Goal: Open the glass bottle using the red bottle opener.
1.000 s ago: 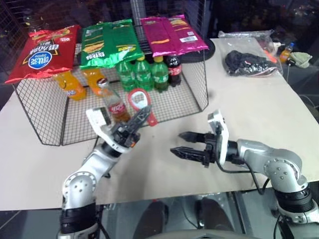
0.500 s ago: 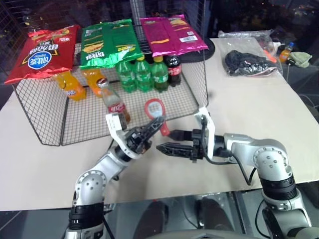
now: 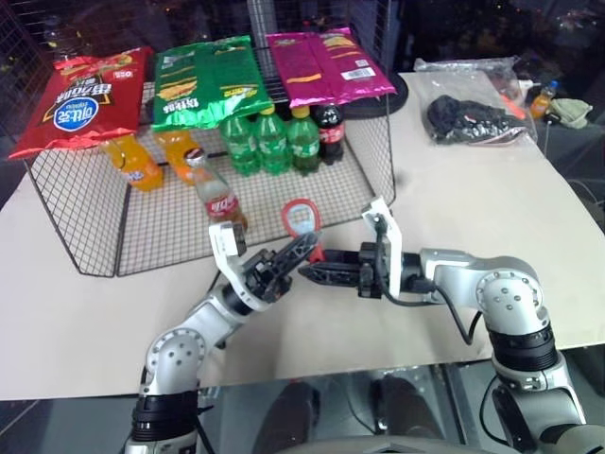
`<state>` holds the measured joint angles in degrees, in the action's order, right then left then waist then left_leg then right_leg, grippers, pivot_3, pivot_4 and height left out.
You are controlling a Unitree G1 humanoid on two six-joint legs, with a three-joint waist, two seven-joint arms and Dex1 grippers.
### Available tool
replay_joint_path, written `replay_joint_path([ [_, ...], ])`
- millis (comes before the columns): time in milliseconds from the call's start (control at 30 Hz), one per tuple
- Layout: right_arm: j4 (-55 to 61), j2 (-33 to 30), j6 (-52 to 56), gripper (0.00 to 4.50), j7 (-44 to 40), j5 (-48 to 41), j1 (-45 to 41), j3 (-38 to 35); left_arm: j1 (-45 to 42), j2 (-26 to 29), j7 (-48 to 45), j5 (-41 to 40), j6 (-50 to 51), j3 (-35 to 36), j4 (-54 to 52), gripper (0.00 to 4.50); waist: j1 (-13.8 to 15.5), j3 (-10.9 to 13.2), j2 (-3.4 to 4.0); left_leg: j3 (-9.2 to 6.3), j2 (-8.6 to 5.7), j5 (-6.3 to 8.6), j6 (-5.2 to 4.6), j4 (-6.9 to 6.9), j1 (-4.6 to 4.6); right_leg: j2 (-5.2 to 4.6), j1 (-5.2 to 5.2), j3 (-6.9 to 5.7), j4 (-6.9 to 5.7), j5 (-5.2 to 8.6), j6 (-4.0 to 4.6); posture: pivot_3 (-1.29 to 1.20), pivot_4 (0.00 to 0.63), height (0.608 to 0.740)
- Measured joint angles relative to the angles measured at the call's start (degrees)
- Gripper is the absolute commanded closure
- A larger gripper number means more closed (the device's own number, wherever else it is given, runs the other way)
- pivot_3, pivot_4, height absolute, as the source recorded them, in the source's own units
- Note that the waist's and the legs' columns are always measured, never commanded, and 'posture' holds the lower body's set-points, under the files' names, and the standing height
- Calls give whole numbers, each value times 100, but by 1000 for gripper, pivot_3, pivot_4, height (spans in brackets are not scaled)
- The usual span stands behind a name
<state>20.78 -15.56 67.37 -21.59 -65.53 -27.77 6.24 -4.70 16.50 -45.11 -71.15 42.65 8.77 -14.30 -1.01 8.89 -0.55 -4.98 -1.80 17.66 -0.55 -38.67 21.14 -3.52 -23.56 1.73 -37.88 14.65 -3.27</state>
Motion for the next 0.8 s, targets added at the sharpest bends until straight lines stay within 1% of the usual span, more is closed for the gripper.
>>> replay_joint_path([
  [33,-2,2,0,4372,-3,-4,0,0,0,0,-5,-1,1,1,1,4500,-1,0,0,0,0,0,0,0,0,0,0,0,0,0,0,0,150,740],
  [67,-8,9,3,4467,-35,-29,2,-11,1,-2,-34,-38,9,10,1,4500,-2,1,1,0,0,0,0,0,1,0,-1,0,0,0,0,0,150,740],
  [400,-7,-77,13,4467,-138,-18,5,-13,-45,-18,-148,-71,89,10,99,4500,-1,1,1,-1,0,0,0,0,1,1,-1,-1,0,0,0,0,150,740],
  [467,-8,-107,-6,4500,-165,45,5,10,-68,-38,-161,-8,74,5,118,3705,0,1,1,-1,0,0,0,0,1,0,-1,-1,1,0,0,0,150,740],
  [500,-8,-134,-5,4500,-161,112,5,18,-77,-39,-143,52,40,11,128,3429,0,1,1,0,0,0,0,0,1,0,-1,-1,1,0,0,0,150,740],
  [567,-8,-178,21,4500,-177,134,19,89,-83,-34,-91,137,19,28,156,2357,-3,1,1,0,0,0,0,1,2,0,-1,-1,1,0,0,0,150,740],
  [633,-8,-158,19,4500,-185,163,21,103,-88,-37,-78,139,19,29,156,1377,-5,1,1,-1,1,0,0,2,2,0,-2,0,2,0,0,0,150,740],
  [667,-8,-162,18,4500,-187,189,21,119,-87,-37,-71,141,17,38,156,948,-3,1,1,-1,1,0,0,2,2,0,-2,-1,2,0,0,0,150,740],
  [700,-15,-170,14,4500,-190,224,22,126,-86,-35,-64,156,7,44,154,644,-1,1,1,-1,1,0,0,2,2,0,-2,-1,2,0,0,0,150,740],
  [733,-42,-199,-3,4500,-191,264,26,125,-76,-14,-41,210,-19,48,126,81,0,1,1,0,1,0,0,2,2,-1,-2,0,3,0,0,0,150,740],
  [800,-80,-240,-26,4500,-187,343,57,98,-1,80,13,341,-60,47,3,81,-3,1,1,-1,1,0,0,3,3,0,-2,0,4,0,0,0,150,740],
])
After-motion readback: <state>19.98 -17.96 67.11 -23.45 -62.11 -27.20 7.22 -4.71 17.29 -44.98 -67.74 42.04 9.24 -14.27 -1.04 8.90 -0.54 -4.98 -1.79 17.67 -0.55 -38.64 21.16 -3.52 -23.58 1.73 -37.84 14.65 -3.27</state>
